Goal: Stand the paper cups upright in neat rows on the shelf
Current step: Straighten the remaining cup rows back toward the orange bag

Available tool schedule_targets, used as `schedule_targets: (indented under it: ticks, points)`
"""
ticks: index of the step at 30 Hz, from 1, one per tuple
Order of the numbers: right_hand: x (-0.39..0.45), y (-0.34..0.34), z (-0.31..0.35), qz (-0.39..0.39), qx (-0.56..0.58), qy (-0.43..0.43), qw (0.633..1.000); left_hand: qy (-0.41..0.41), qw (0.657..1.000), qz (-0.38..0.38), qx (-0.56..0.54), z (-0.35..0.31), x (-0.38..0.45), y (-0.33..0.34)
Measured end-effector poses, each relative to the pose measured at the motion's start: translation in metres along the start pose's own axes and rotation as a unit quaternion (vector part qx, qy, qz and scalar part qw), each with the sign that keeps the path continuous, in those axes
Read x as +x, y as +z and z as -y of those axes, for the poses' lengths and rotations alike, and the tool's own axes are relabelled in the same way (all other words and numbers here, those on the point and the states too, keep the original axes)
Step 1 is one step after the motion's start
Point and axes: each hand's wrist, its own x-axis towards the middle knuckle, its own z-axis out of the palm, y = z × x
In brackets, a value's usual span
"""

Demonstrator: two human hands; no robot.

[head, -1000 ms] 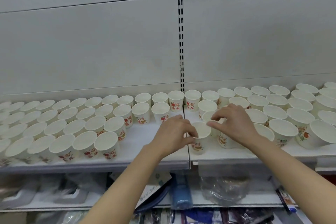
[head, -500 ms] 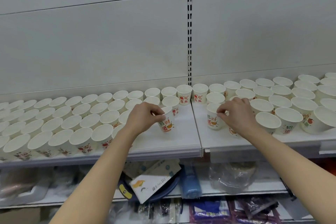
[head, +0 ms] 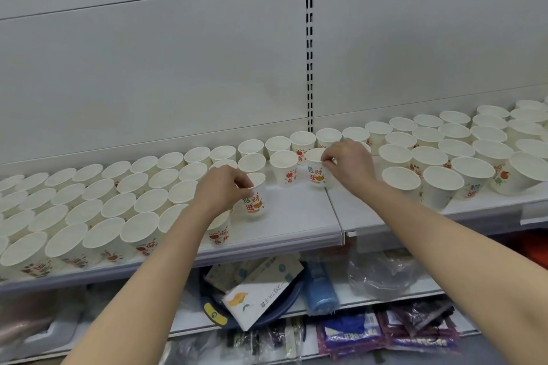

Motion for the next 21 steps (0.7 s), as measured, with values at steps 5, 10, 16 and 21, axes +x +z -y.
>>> schedule_targets:
  ticks: [5, 10, 16, 21]
  points:
    - [0.007, 0.018, 0.002, -0.016, -0.018, -0.004, 1.0, 0.007, 1.0, -0.01, 0.018, 0.007, -0.002, 0.004]
    - [0.004, 0.032, 0.0, -0.019, -0.018, -0.011, 1.0, 0.012, 0.998, -0.022, 0.052, 0.012, -0.003, 0.012]
    - [-0.002, 0.037, -0.005, -0.056, -0.005, -0.012, 0.998, 0.049, 0.991, -0.069, 0.1, 0.02, -0.004, 0.02]
    - [-0.026, 0.022, -0.013, -0.099, -0.025, -0.021, 0.995, 0.057, 0.99, -0.081, 0.102, 0.023, -0.005, 0.023]
